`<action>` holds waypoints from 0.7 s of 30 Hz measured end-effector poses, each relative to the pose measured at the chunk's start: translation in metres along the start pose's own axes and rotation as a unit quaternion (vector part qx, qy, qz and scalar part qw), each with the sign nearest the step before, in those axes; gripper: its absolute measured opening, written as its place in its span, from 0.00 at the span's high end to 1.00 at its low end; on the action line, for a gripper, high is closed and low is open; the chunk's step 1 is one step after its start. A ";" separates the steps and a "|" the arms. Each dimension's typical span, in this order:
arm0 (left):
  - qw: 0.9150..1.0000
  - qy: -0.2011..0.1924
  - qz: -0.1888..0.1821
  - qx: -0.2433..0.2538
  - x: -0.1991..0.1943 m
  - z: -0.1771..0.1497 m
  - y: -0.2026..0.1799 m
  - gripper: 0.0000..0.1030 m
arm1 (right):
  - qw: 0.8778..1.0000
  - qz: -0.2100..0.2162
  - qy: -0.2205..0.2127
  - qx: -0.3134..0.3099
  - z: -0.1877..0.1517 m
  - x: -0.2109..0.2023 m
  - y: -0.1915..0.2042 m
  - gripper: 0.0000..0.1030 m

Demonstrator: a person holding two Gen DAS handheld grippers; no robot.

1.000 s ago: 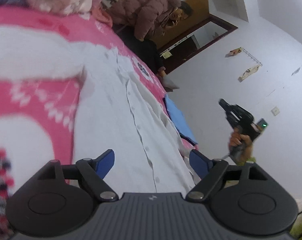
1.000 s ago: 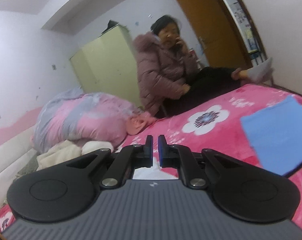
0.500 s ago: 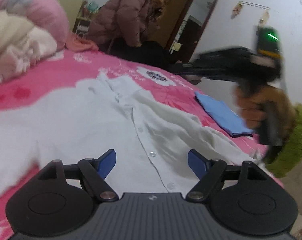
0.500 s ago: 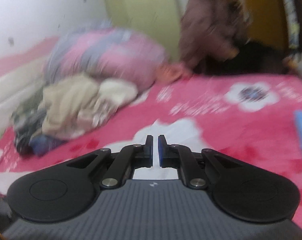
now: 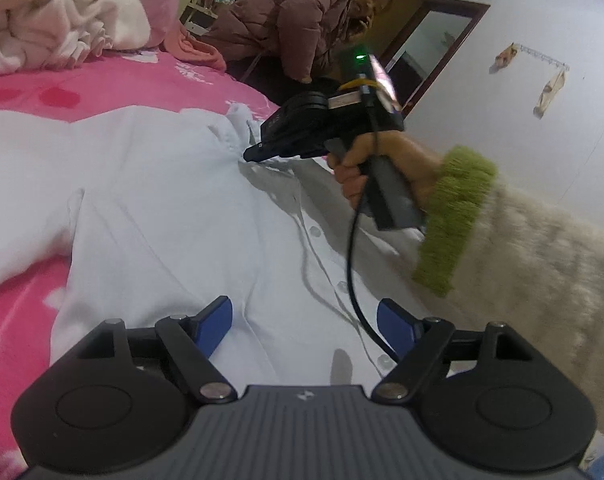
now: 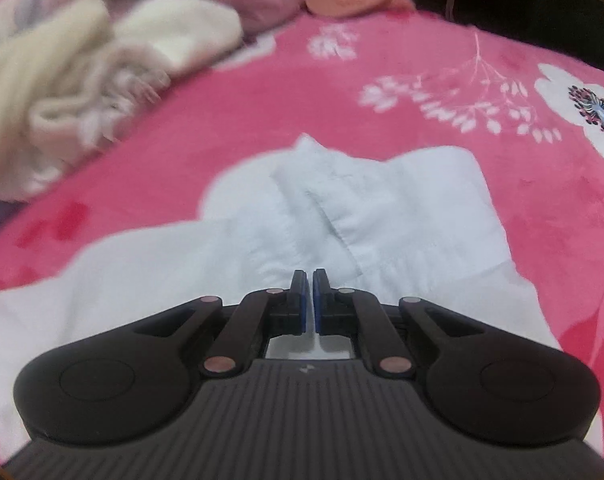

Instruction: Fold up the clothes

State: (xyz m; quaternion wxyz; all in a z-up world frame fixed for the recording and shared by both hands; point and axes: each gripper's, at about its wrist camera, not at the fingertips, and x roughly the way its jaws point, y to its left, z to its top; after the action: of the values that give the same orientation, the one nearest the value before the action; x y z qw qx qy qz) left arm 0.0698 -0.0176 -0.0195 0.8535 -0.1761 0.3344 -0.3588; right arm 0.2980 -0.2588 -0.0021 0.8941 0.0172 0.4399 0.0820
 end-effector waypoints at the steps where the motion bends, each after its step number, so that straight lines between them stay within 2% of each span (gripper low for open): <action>1: 1.000 -0.001 -0.002 -0.002 0.000 0.000 0.001 0.22 | 1.000 -0.010 0.001 -0.004 0.004 0.005 -0.001 1.00; 4: 1.000 -0.003 -0.004 -0.002 0.000 0.000 0.000 0.22 | 1.000 -0.030 -0.001 -0.006 0.013 0.015 -0.001 1.00; 8: 1.000 -0.003 -0.004 -0.002 -0.001 -0.002 -0.001 0.22 | 0.998 -0.056 -0.027 -0.015 0.016 0.011 0.004 1.00; 11: 1.000 -0.005 -0.007 -0.006 0.000 -0.001 0.001 0.21 | 0.998 -0.037 -0.041 -0.010 0.012 -0.010 0.001 1.00; 14: 1.000 -0.007 -0.011 -0.009 0.001 -0.001 0.003 0.21 | 0.999 0.006 -0.016 -0.028 0.002 -0.025 0.003 0.99; 18: 1.000 -0.008 -0.012 -0.008 0.001 0.000 0.004 0.20 | 0.998 -0.019 0.023 -0.056 -0.012 -0.004 0.011 1.00; 21: 1.000 -0.009 -0.013 -0.009 0.001 0.000 0.004 0.20 | 0.999 -0.031 0.002 -0.037 -0.005 0.008 0.010 1.00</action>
State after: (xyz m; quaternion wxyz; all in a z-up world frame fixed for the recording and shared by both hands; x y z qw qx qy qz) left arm 0.0723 -0.0153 -0.0224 0.8500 -0.1910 0.3278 -0.3654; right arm 0.2974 -0.2479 -0.0103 0.8953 -0.0299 0.4389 0.0701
